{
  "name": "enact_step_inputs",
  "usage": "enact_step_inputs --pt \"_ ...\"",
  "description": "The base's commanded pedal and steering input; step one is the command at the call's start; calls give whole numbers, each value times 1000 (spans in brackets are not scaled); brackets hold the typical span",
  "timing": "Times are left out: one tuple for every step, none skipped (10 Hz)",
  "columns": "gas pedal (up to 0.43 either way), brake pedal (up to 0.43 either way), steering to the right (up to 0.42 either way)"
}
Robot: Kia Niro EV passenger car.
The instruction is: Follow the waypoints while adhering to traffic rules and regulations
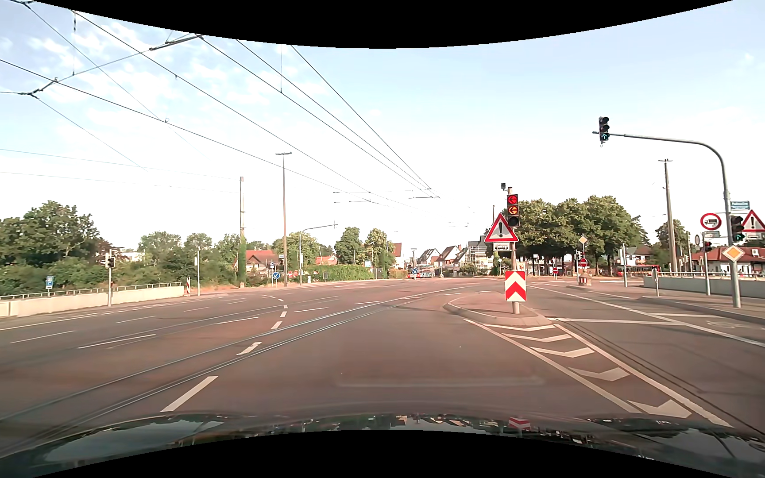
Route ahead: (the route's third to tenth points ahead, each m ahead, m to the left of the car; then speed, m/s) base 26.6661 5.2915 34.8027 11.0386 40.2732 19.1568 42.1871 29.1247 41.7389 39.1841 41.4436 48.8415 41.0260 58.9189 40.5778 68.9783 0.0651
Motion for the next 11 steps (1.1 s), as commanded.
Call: enact_step_inputs --pt "220 0 -107" --pt "268 0 -107" --pt "280 0 -106" --pt "287 0 -105" --pt "350 0 -103" --pt "370 0 -102" --pt "390 0 -101" --pt "409 0 -100" --pt "421 0 -99" --pt "429 0 -99" --pt "429 0 -97"
